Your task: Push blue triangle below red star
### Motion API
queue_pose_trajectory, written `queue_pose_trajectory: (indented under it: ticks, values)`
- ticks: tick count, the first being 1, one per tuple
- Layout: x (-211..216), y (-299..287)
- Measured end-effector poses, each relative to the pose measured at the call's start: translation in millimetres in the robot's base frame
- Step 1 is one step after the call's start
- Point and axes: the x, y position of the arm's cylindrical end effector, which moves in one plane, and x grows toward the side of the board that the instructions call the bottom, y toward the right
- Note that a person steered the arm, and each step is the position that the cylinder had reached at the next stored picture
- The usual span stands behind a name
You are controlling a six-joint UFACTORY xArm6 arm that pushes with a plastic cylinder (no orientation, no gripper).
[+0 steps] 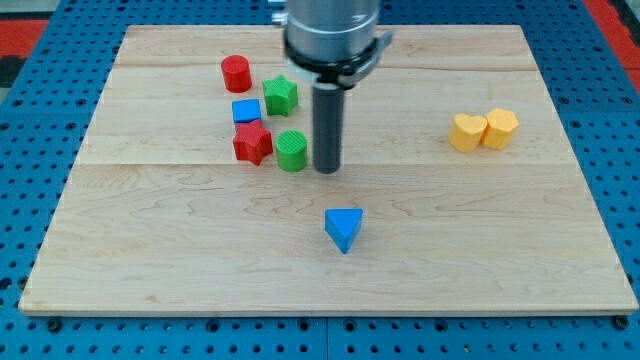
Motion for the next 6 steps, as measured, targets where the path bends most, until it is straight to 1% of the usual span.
queue_pose_trajectory:
  ticks: [1, 2, 3, 4, 5, 6]
  values:
    - [34.5, 15.1]
    - [39.1, 68.5]
    - [56.8, 122.4]
    - [98.3, 101.4]
    - [59.8, 20.5]
    - [33.9, -55.3]
